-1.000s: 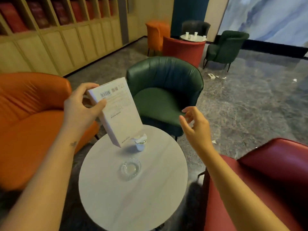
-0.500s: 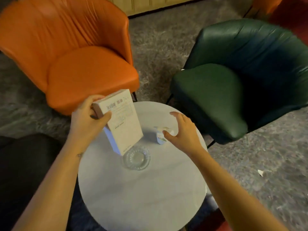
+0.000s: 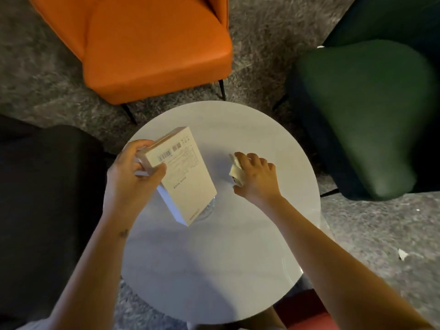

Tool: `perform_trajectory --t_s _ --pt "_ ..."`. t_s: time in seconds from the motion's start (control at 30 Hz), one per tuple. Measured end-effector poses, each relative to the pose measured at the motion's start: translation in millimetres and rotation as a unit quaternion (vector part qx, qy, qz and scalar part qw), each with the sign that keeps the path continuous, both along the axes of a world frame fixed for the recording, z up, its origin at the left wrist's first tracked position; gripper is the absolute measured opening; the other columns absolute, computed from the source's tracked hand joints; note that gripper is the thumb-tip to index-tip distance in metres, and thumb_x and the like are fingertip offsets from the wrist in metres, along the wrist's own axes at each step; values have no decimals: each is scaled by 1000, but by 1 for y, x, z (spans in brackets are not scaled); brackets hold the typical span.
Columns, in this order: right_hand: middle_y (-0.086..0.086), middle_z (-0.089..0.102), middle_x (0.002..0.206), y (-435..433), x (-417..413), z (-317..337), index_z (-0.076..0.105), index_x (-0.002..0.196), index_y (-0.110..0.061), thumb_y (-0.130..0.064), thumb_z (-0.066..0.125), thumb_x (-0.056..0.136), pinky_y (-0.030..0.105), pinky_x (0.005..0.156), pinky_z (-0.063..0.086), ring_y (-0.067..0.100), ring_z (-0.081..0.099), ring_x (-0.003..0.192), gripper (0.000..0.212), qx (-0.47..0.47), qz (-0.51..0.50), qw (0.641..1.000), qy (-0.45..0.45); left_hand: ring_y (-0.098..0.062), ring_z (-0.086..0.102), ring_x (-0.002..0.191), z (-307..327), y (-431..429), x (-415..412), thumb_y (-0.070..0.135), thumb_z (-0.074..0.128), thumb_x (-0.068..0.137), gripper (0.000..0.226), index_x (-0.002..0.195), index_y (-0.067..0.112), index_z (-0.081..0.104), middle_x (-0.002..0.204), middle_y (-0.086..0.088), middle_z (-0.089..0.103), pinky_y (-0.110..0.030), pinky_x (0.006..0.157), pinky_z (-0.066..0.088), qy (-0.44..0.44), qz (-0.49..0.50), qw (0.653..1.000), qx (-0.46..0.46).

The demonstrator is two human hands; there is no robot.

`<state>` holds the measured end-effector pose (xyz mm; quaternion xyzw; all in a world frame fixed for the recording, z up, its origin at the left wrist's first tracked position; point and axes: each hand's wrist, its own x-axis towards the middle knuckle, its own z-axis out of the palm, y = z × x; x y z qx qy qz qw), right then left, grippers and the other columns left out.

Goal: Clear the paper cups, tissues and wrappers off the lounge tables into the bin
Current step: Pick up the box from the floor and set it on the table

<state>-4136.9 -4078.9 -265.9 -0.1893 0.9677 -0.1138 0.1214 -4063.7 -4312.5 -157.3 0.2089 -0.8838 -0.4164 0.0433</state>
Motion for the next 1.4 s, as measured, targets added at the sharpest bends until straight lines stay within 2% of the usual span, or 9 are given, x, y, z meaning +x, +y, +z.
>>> perform_trajectory --t_s 0.23,0.37,0.5,0.63,0.73,0.9,1.07,1.23,1.4 --pt "10 54 112 16 18 27 44 127 -18 -33 73 67 34 73 42 29 53 90 69 -62 -45 997 12 1 61 91 10 8 -4 23 67 81 41 102 52 47 106 19 59 -35 71 56 -4 -22 1000 17" --pt "8 54 115 47 28 66 42 127 -18 -40 73 68 30 77 42 25 52 94 71 -55 -98 992 54 -3 60 95 38 21 -22 15 67 81 45 98 52 48 96 29 57 -24 68 50 40 -77 995 51" --pt "7 55 111 95 39 103 44 125 -18 -39 69 70 33 76 40 28 52 93 64 -37 -188 976 104 -5 60 92 68 49 -44 11 69 79 50 94 55 49 99 21 59 -30 71 51 87 -132 985 66" --pt "-1 52 116 152 52 137 38 133 -25 -42 52 77 29 78 38 23 48 95 60 25 -237 963 122 -7 61 93 95 96 -64 9 70 78 50 97 50 50 100 18 61 -23 70 48 111 -197 971 79" --pt "4 55 110 195 64 156 45 127 -19 -34 63 73 37 75 43 27 49 91 59 -19 -299 944 138 -1 60 88 112 140 -80 12 71 79 45 100 45 49 97 21 60 -18 63 44 117 -240 961 75" --pt "2 55 115 276 51 170 44 129 -19 -30 66 72 36 77 42 25 49 95 63 -27 -328 931 158 -17 61 102 127 232 -121 11 68 80 41 104 40 53 110 5 62 -41 69 56 117 -320 934 111" --pt "10 55 106 382 -2 178 46 123 -13 -26 71 69 41 74 46 32 51 89 61 -71 -367 913 163 -15 59 104 133 363 -178 14 68 78 41 107 38 52 113 4 61 -43 80 55 145 -368 915 78" --pt "7 55 109 522 -62 197 43 126 -14 -30 67 72 37 80 41 29 50 95 61 -51 -372 910 175 -14 60 101 144 512 -237 12 69 77 40 106 35 53 111 7 61 -38 80 54 156 -392 903 79" --pt "11 53 111 645 -72 224 42 127 -13 -30 69 71 37 75 39 33 49 94 64 -41 -421 886 190 -14 57 107 166 647 -272 13 69 78 41 112 27 53 117 3 59 -39 84 54 156 -445 878 83"
